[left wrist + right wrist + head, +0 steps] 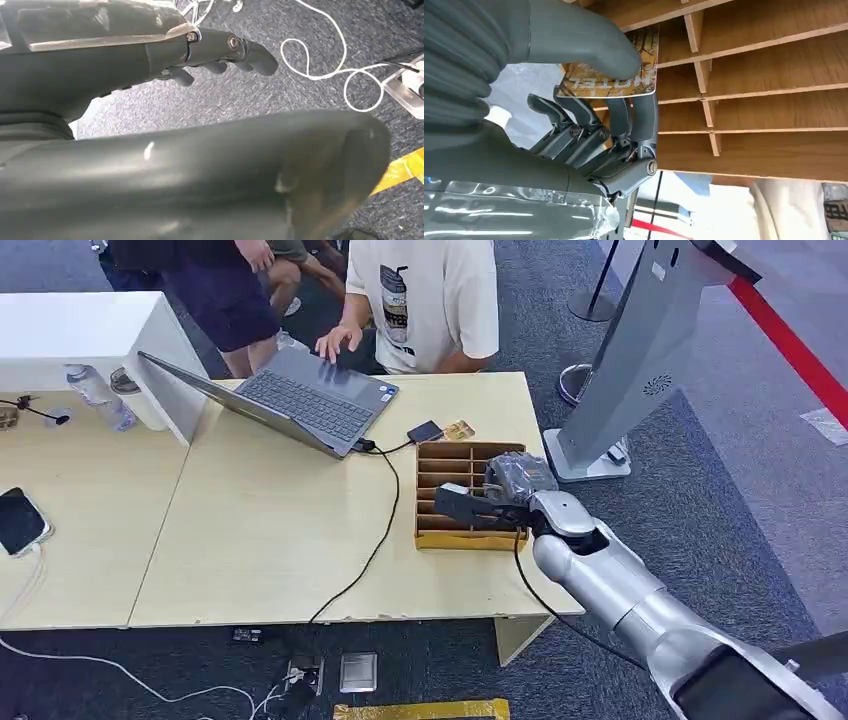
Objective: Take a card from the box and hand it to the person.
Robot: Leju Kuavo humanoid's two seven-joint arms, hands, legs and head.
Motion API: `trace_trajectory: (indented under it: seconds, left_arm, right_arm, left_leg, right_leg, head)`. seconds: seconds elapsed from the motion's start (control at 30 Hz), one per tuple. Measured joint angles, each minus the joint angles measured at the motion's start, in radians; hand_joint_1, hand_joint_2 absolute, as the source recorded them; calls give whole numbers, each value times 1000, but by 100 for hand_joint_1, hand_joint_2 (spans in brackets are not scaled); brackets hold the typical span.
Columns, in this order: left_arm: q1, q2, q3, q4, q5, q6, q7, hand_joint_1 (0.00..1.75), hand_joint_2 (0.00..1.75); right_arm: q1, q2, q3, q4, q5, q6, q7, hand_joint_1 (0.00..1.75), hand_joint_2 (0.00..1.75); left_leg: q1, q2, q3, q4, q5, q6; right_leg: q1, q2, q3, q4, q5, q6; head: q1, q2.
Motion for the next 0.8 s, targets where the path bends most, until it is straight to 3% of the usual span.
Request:
trace_trajectory:
  seconds: [0.43,0.8]
  left_arm:
    - [1,0,0,0,5,2,-1,0,0]
    - [11,0,0,0,21,3,-12,0,0]
  right_arm:
    - [-24,-12,-2,-34,26,24,18,175,175]
    - [-86,-82,-11,-195,16,28,85,175,175]
  left_leg:
    - [0,0,0,0,0,0]
    - [0,0,0,1,0,0]
  right_leg:
    - [0,0,0,0,0,0]
    - [0,0,0,0,0,0]
  head:
    - [0,0]
    - [0,0]
